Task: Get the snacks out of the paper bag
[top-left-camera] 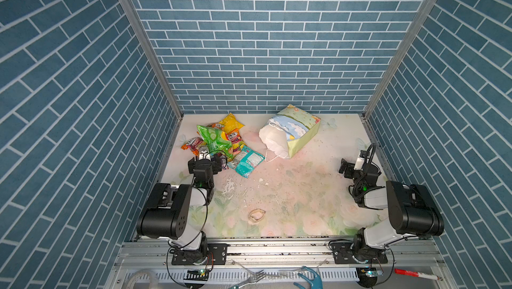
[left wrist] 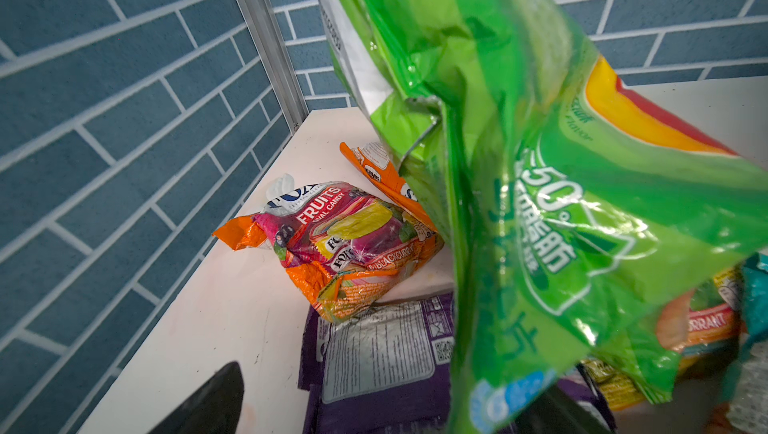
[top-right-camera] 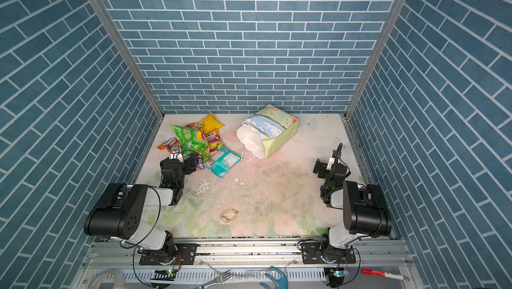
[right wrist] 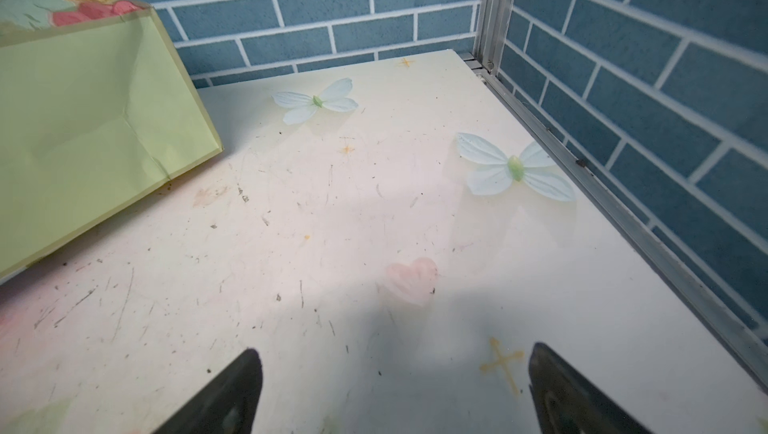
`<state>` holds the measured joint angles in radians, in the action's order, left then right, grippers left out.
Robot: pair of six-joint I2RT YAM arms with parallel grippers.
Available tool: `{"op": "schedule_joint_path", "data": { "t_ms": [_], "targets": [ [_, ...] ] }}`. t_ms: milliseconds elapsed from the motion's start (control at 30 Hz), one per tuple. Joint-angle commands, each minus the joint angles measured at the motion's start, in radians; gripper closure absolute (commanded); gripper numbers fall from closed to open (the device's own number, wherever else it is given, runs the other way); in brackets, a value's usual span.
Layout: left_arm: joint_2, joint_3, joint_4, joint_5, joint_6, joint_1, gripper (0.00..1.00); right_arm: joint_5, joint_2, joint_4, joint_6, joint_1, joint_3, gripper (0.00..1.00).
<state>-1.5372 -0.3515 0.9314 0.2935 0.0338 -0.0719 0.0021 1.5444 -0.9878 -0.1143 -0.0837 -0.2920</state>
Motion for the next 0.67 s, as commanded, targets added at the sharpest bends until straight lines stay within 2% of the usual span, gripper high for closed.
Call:
{"op": "schedule_joint_path", "data": {
  "t_ms": [0,67,167,533,633],
  "targets": [
    [0.008,-0.009,-0.016,0.001,-0.005,0.001,0.0,0.032,-0.006,0.014,0.018,0.004,-0.044,0.01],
    [0.009,-0.01,-0.017,0.002,-0.005,0.002,0.0,0.003,-0.005,0.092,0.036,0.011,-0.085,0.01],
    [0.008,-0.01,-0.016,0.001,-0.005,0.001,0.0,-0.115,-0.003,0.121,0.08,0.012,-0.101,0.01],
    [0.008,-0.01,-0.017,0.002,-0.004,0.001,0.01,-0.096,0.001,0.131,0.07,0.014,-0.108,0.01],
    [0.009,-0.01,-0.017,0.001,-0.005,0.001,0.0,-0.056,-0.001,0.129,0.064,0.015,-0.106,0.01]
  ]
}}
